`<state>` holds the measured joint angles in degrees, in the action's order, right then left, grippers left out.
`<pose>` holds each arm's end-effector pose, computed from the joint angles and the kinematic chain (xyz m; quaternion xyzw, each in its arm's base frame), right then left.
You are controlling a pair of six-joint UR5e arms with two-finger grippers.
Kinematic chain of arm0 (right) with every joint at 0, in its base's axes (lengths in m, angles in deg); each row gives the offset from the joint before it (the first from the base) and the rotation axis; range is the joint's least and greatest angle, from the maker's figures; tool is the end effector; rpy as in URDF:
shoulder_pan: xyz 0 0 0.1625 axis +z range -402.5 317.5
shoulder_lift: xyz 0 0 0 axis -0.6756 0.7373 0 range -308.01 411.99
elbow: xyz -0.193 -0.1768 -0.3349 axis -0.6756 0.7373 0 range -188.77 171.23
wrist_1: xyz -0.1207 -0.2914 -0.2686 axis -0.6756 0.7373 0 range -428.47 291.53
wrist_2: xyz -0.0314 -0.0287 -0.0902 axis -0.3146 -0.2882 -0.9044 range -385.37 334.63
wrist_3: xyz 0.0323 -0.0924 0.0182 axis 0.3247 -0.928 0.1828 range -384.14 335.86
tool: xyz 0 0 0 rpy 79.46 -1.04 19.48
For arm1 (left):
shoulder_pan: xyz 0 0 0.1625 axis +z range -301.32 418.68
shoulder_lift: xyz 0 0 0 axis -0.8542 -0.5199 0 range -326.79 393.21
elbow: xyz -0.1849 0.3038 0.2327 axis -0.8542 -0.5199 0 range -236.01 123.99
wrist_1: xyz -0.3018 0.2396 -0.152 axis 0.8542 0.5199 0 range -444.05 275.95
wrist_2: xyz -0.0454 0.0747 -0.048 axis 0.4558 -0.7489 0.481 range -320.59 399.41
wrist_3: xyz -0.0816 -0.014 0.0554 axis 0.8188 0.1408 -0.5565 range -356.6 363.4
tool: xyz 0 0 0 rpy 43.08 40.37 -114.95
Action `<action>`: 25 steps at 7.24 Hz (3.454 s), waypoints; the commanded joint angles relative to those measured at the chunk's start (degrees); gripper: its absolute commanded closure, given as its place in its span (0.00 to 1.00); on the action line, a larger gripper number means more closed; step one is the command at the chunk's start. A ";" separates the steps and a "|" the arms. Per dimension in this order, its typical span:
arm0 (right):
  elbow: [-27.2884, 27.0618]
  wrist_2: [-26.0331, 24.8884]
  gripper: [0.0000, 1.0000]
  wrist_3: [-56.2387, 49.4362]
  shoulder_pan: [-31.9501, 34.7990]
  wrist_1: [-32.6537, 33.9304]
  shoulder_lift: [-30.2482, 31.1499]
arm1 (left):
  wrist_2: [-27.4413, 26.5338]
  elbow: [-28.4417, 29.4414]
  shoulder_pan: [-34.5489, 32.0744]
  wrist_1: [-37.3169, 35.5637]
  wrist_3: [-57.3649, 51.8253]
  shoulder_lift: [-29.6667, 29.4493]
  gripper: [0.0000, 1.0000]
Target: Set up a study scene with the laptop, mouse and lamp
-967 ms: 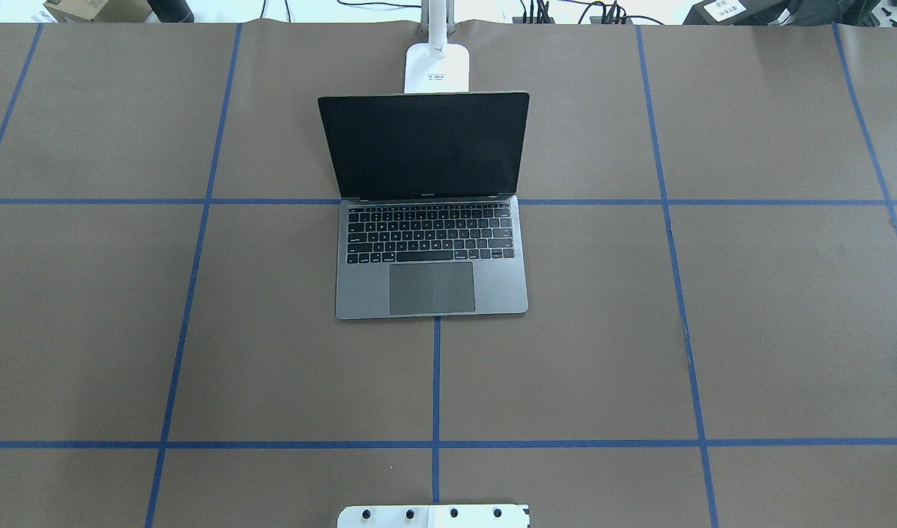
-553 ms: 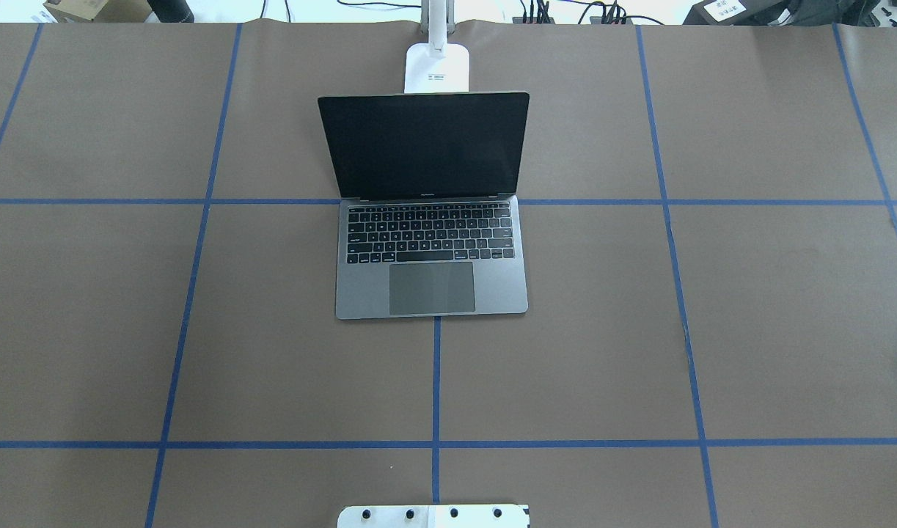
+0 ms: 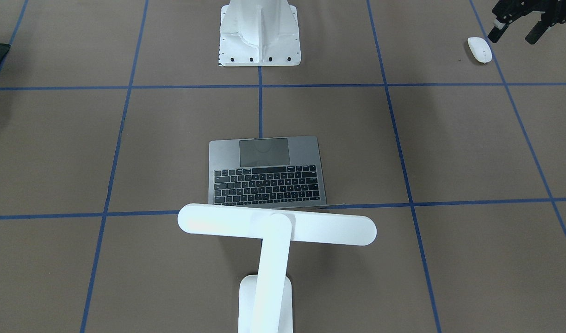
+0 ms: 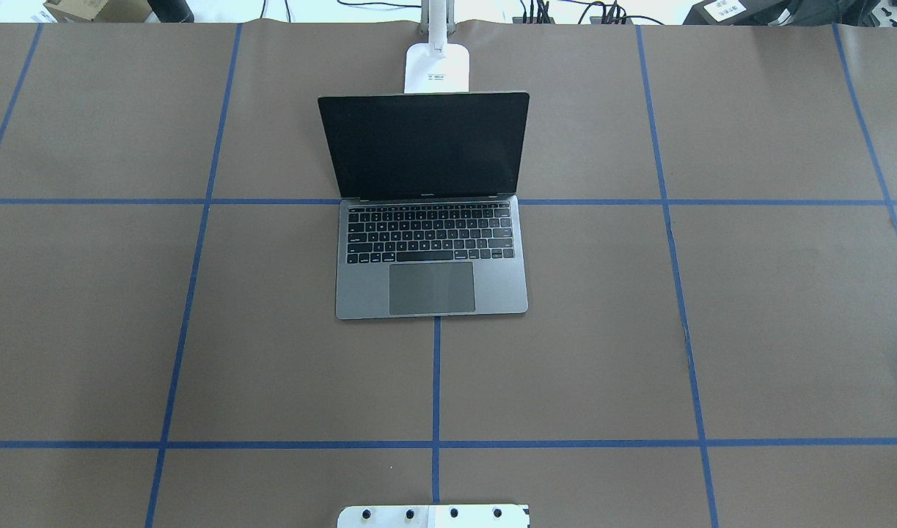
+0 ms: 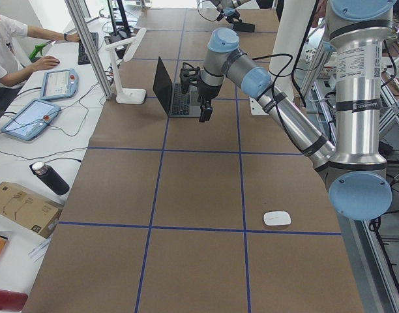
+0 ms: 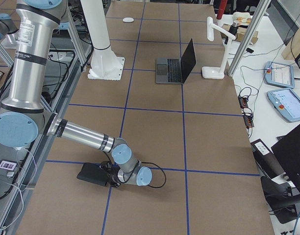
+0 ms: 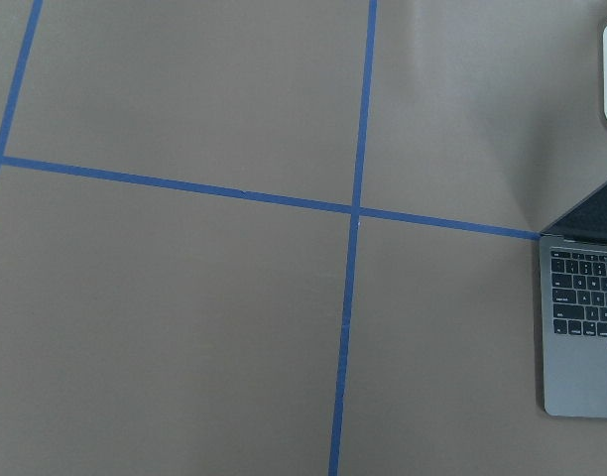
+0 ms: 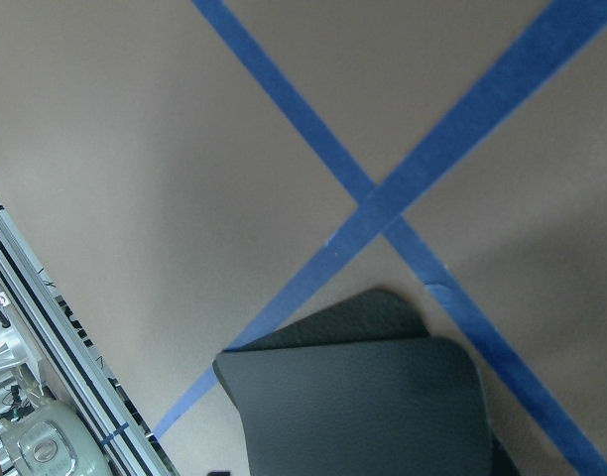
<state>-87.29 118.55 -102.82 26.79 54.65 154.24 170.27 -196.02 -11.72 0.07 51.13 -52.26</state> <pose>-0.0477 -0.2753 0.8513 -0.1780 -0.5544 -0.4582 0.6716 0.0589 -0.3679 0.3010 0.0821 0.4494 -0.0995 0.8840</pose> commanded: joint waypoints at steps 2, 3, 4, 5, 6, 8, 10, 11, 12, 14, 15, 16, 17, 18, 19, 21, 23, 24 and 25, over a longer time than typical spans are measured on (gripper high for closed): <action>-0.59 0.39 0.18 -0.07 -0.03 2.12 -1.09 | 0.00 -0.60 0.00 -1.14 0.00 -0.05 0.00; -0.06 0.39 0.18 -0.16 -0.03 2.04 -1.09 | 0.00 -0.70 0.00 -1.15 0.09 -0.05 0.00; 0.11 0.39 0.18 -0.24 -0.03 1.95 -1.09 | 0.00 -0.78 0.00 -1.24 0.09 -0.05 0.00; 0.73 0.39 0.20 -0.24 -0.12 1.86 -1.09 | 0.00 -0.87 0.00 -1.24 0.00 -0.14 0.00; 0.91 0.39 0.38 -0.24 -0.12 1.86 -1.09 | 0.00 -0.78 0.00 -1.24 0.09 -0.14 0.00; 1.08 0.39 1.00 -0.24 -0.12 1.77 -1.09 | 0.00 -0.78 0.00 -1.24 0.00 -0.05 0.00; 1.00 0.48 1.00 -0.24 -0.12 1.77 -1.17 | 0.00 -0.78 0.00 -1.24 0.00 -0.05 0.00; 0.56 0.56 1.00 -0.16 -0.12 1.95 -1.17 | 0.00 -0.78 0.00 -1.24 0.00 -0.05 0.00; -0.31 1.87 1.00 -0.24 -0.03 2.73 -1.17 | 0.00 -0.78 0.00 -1.24 0.09 -0.05 0.00; -11.67 2.59 1.00 -1.65 0.41 17.06 -1.26 | 0.00 -0.78 0.00 -1.24 0.00 0.04 0.00; -16.97 2.67 1.00 -1.83 0.67 23.33 -1.26 | 0.00 -0.70 0.00 -1.24 0.00 0.12 0.00; -17.89 2.85 1.00 -1.83 1.46 25.48 -3.26 | 0.00 -0.70 0.00 -1.24 0.09 0.56 0.00; -17.90 3.11 1.00 -1.83 2.33 28.81 -5.89 | 0.00 -0.78 0.09 -1.24 0.00 0.74 0.00; -17.90 3.64 1.00 -1.83 3.04 31.80 -8.44 | 0.09 -0.78 0.00 -1.24 0.00 0.83 0.00; -17.90 4.43 1.00 -1.83 3.48 36.62 -12.12 | 0.18 -1.04 0.00 -1.24 0.00 0.92 0.00; -17.46 5.92 1.00 -1.74 4.36 45.33 -19.25 | 0.35 -1.13 0.00 -1.24 0.00 1.87 0.00; -16.76 5.84 1.00 -1.65 6.47 52.10 -24.36 | 0.35 -1.40 -0.09 -1.15 0.09 2.23 0.00; -14.06 7.14 1.00 -1.04 6.30 52.48 -27.51 | 0.27 -1.57 -0.09 -1.15 0.00 2.84 0.00; -10.03 8.90 1.00 -0.86 5.69 52.49 -30.59 | 0.35 -1.49 -0.09 -1.15 0.00 2.94 0.00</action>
<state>-101.35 125.66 -104.03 32.83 106.45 127.46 170.59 -197.48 -11.80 -1.09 51.15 -49.63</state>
